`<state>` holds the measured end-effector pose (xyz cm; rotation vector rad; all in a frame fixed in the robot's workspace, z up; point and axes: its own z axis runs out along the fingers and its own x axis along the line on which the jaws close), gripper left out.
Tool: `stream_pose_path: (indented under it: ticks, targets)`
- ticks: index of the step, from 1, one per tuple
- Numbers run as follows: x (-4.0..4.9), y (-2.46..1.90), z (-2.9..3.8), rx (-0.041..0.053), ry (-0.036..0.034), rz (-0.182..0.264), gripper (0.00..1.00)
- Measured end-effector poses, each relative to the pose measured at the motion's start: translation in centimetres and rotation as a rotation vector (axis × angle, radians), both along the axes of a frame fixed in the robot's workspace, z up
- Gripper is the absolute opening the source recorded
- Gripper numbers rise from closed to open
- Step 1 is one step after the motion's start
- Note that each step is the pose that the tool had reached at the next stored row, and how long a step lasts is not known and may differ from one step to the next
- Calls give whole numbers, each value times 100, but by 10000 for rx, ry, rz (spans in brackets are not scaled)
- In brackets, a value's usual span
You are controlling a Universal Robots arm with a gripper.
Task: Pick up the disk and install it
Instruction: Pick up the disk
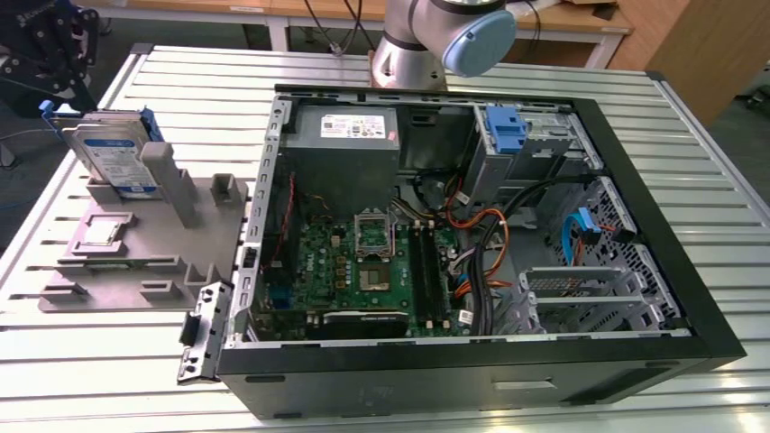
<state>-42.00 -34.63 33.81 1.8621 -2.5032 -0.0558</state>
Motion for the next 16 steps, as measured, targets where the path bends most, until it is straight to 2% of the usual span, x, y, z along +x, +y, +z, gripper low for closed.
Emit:
stream_pose_path:
  ticks: [3,7,16]
  targets:
    - [2,0,-1,38,1,299,10]
    - [7,1,-1,185,-2,507,10]
    - [16,3,-6,196,-5,509,10]
